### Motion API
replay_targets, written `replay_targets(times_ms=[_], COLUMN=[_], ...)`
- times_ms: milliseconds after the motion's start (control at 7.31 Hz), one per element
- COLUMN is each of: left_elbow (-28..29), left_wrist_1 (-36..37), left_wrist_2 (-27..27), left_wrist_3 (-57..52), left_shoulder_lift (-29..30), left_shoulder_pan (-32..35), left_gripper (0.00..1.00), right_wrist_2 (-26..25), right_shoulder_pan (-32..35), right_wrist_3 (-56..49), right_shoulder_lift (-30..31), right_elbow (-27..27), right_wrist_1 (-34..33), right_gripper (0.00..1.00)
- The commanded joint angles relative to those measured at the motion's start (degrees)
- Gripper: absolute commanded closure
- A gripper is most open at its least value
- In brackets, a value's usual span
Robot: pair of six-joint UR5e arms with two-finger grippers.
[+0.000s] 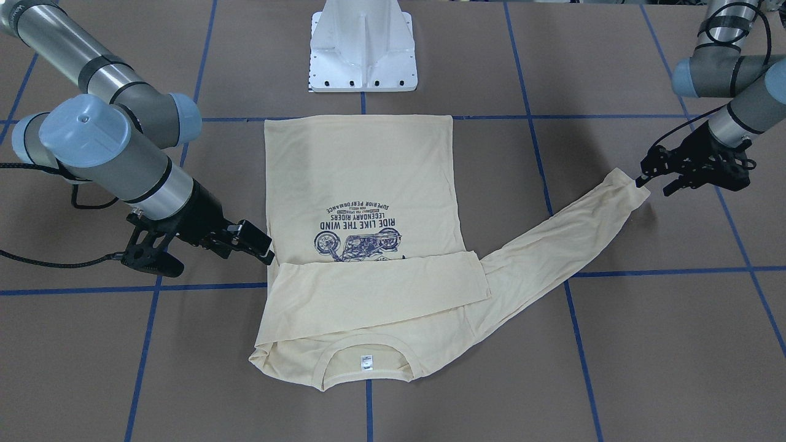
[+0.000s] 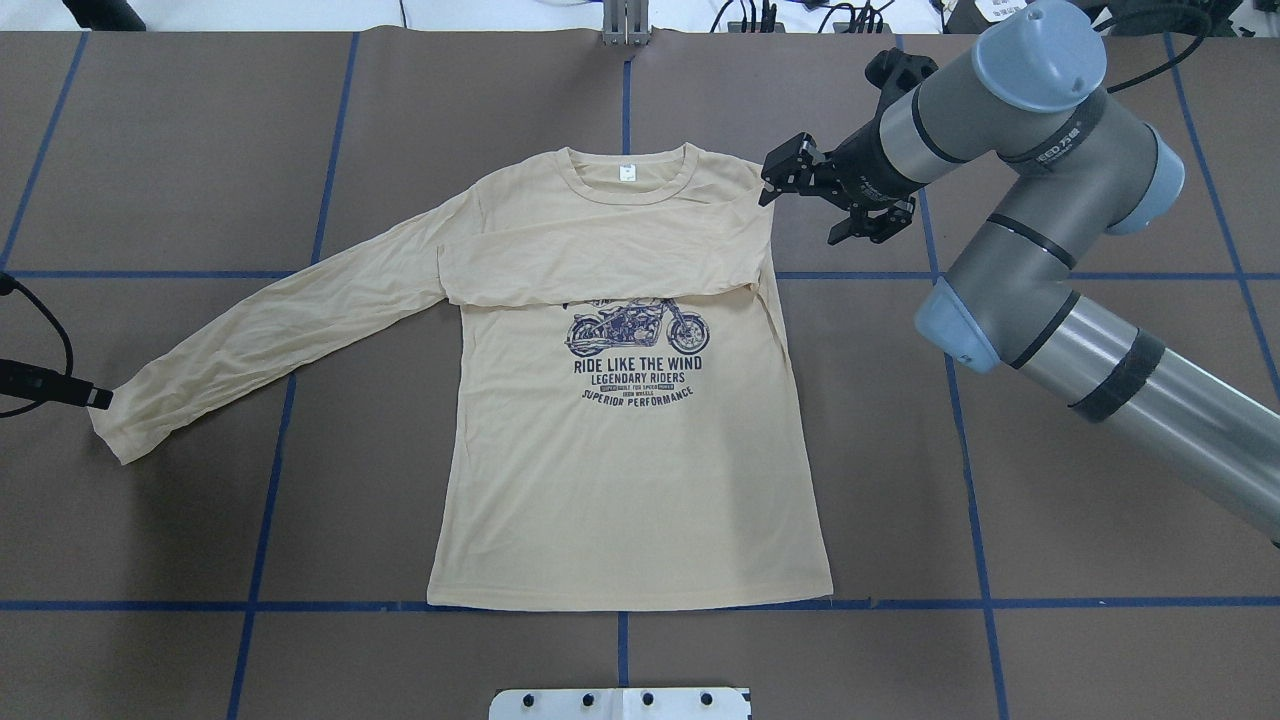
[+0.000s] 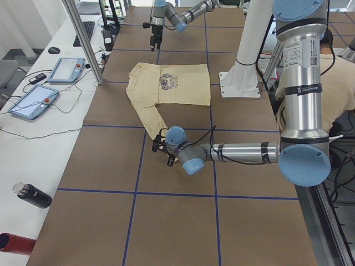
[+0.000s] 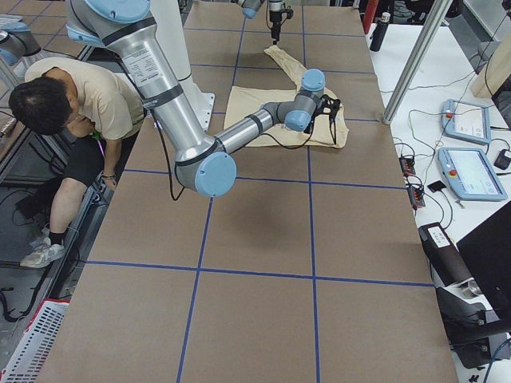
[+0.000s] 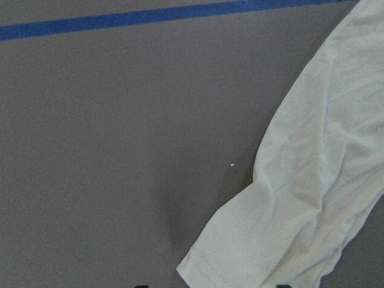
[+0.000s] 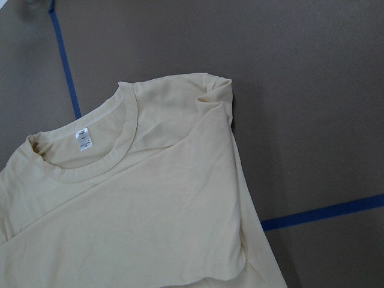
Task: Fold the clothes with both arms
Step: 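Release the sleeve and raise the right gripper while the left gripper grasps the other cuff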
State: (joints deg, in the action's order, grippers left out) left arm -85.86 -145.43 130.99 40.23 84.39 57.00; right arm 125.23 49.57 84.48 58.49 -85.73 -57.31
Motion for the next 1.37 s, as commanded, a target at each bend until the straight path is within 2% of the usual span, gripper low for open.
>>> replay_targets(times_ms=[0, 411, 821, 1232], left_elbow=[2.01, 2.1, 2.19, 2.37], left_wrist_1=[-0.03, -0.29, -0.56, -0.56], left_wrist_2=[-0.03, 0.06, 0.06, 0.06], left_wrist_3=[-0.15, -0.32, 0.11, -0.15], left_shoulder_lift=[1.74, 1.04, 0.86, 0.34], left_shoulder_pan=[-0.04, -0.13, -0.22, -0.31], left_gripper=[0.36, 0.41, 0.55, 0.59], right_wrist_2=[-0.16, -0.42, -0.51, -0.51], right_shoulder_pan=[0.0, -0.17, -0.26, -0.35], right_wrist_3=[-0.02, 0.07, 0.07, 0.15], right_shoulder_lift=[0.04, -0.31, -0.31, -0.31], right_elbow=[-0.05, 0.04, 0.04, 0.04], right_wrist_1=[0.01, 0.01, 0.01, 0.01], right_gripper=[0.01, 0.01, 0.01, 0.01])
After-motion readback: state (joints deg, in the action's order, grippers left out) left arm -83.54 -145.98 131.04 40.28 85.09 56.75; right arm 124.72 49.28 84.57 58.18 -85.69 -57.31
